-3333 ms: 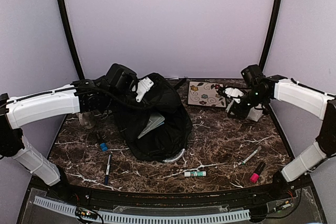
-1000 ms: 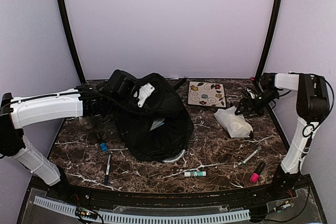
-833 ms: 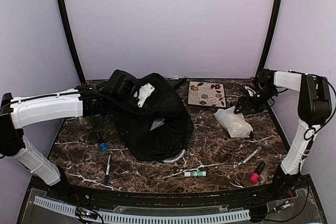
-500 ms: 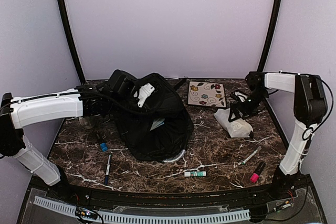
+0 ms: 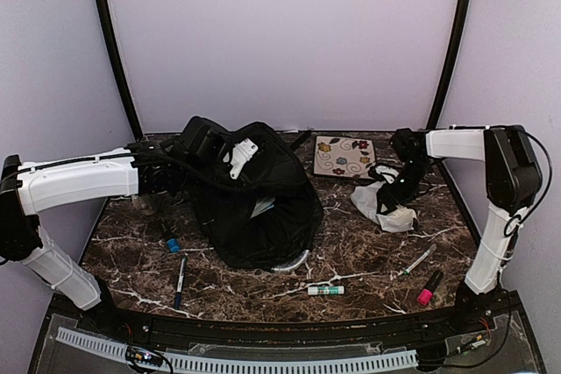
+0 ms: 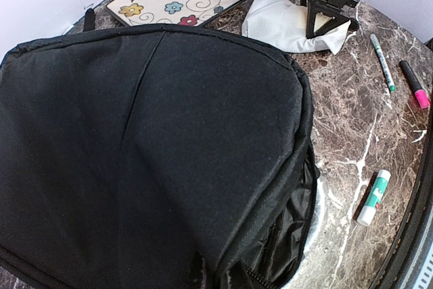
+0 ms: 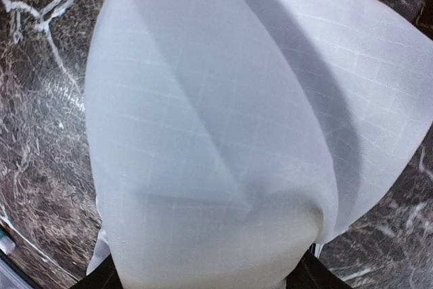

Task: Pack the student bag
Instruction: Pick up the pencil case from the center of the board.

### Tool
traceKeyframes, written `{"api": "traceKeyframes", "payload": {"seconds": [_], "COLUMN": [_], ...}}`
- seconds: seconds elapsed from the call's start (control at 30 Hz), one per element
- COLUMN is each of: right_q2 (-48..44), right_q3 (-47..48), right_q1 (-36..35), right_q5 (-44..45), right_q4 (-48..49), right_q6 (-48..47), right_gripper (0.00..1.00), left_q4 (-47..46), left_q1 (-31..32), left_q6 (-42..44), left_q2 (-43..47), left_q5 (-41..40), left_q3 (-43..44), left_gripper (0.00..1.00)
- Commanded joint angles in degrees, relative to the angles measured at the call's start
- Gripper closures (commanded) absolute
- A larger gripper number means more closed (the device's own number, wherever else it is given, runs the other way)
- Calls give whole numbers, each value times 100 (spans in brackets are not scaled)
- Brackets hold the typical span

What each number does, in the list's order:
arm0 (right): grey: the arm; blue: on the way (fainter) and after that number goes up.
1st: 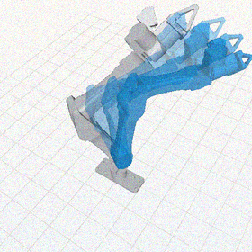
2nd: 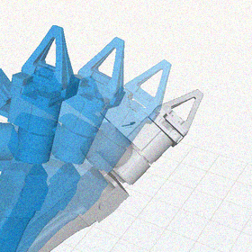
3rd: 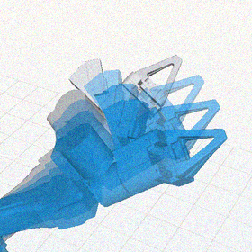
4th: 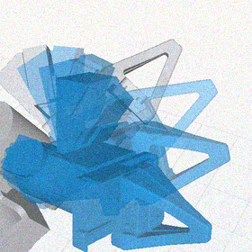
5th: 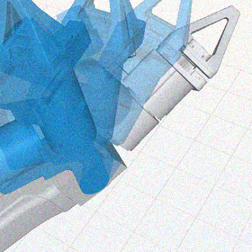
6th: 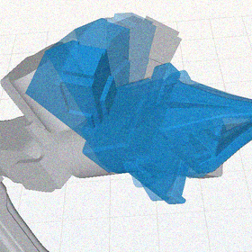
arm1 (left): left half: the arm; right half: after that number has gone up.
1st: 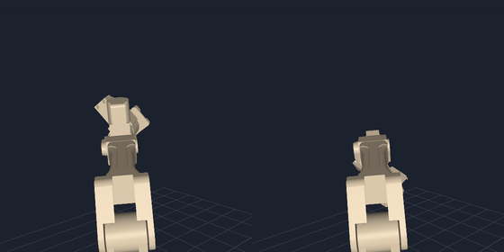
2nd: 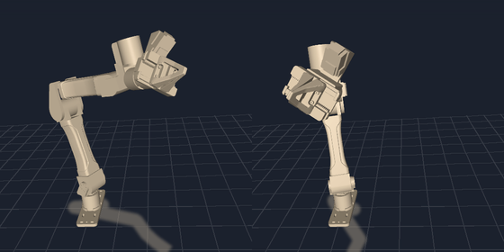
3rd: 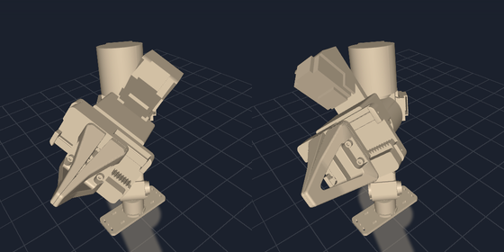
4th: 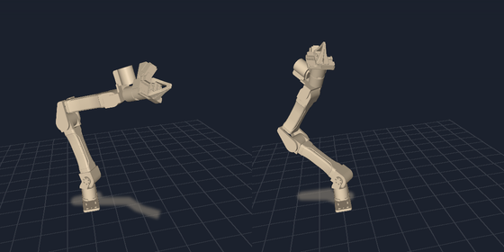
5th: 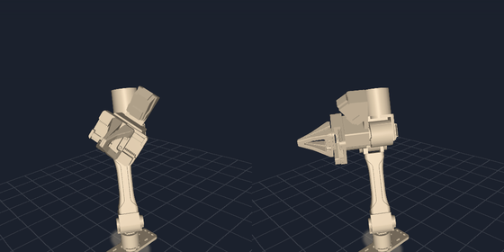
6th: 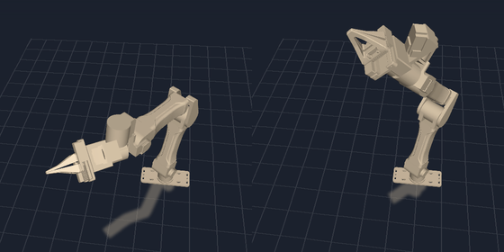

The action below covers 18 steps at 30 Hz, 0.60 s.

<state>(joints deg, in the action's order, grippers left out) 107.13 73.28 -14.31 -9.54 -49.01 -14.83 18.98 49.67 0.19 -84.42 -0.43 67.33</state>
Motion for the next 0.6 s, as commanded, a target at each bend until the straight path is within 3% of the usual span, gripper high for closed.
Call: {"api": "traceKeyframes", "payload": {"seconds": [0.0, 0.4, 0.57], "right_q2": [20, -1086, -1470], "right_q3": [-391, -683, -673], "right_q1": [-154, -701, -949], "right_q5": [409, 817, 808], "right_q4": [27, 333, 319], "right_q6": [-175, -608, -662], "right_gripper": [43, 83, 91], "left_q4": [-31, -52, -52], "left_q1": [-45, -45, -45], "left_q6": [-18, -19, -2], "left_q2": [168, 163, 172], "left_q5": [-30, -69, -117], "left_q3": [-28, -25, 33], "left_gripper": [100, 100, 100]}}
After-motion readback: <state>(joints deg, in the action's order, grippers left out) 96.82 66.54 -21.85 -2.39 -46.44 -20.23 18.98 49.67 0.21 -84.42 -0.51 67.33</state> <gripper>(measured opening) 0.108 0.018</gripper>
